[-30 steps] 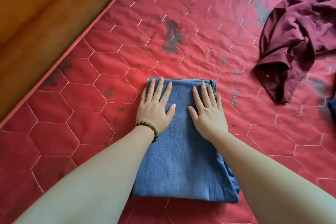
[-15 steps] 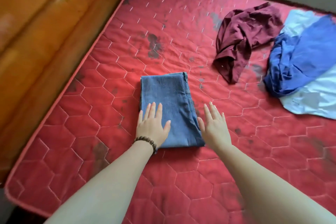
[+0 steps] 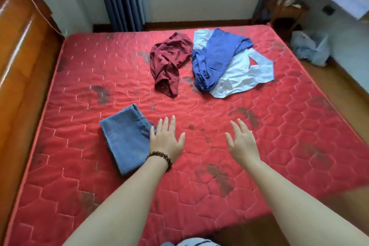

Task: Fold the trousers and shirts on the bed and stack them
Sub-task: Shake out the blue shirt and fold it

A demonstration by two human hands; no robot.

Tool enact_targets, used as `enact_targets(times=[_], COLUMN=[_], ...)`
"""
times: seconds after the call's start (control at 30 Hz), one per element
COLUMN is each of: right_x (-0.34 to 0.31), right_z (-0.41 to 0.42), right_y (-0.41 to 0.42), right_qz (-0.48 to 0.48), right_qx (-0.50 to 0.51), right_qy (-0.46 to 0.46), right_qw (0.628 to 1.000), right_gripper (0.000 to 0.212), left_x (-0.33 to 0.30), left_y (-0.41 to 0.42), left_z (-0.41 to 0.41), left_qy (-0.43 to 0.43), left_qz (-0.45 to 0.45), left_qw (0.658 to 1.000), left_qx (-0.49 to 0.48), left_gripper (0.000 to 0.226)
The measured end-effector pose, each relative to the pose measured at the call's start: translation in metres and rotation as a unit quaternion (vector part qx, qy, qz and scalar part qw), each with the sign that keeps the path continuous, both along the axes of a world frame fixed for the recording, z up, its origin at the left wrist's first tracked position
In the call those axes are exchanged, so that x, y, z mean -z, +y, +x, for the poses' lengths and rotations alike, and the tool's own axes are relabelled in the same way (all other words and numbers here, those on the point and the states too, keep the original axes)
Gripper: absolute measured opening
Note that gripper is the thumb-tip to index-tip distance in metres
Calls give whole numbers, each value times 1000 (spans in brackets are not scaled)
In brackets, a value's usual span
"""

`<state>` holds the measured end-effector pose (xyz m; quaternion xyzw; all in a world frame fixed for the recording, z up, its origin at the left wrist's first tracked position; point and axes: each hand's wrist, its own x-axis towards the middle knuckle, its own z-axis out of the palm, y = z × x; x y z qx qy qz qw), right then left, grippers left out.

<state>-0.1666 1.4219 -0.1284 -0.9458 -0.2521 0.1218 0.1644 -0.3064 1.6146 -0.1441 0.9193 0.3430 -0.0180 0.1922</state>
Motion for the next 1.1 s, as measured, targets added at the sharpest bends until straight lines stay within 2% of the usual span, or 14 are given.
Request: enact_targets(times=[0.2,0.53,0.67,0.87,1.1], right_x=[-32,-38,-38,-32,-22], right_z=[12,-1,-1,23,99], right_y=[-147,-445,-539,-603,-620], right_qz=[21,39,33,44,42], right_qx=[114,261,310,331,293], right_qy=[-1,-10,-12,1,10], right_qw=[993,964,950,943,955], right_gripper=[49,47,45,41,40], left_x=[-35,-56,-58,-58,-42], left_y=[-120,-409,-497,-562,-578], left_z=[54,128,148,183,247], left_qy=[-6,-25,-24,-15,-6], left_qz=[19,-9,-14,-1,9], left_qw=[994,968,957,952,957], left_qx=[108,250,289,306,289], left_gripper=[71,70,69,67,66])
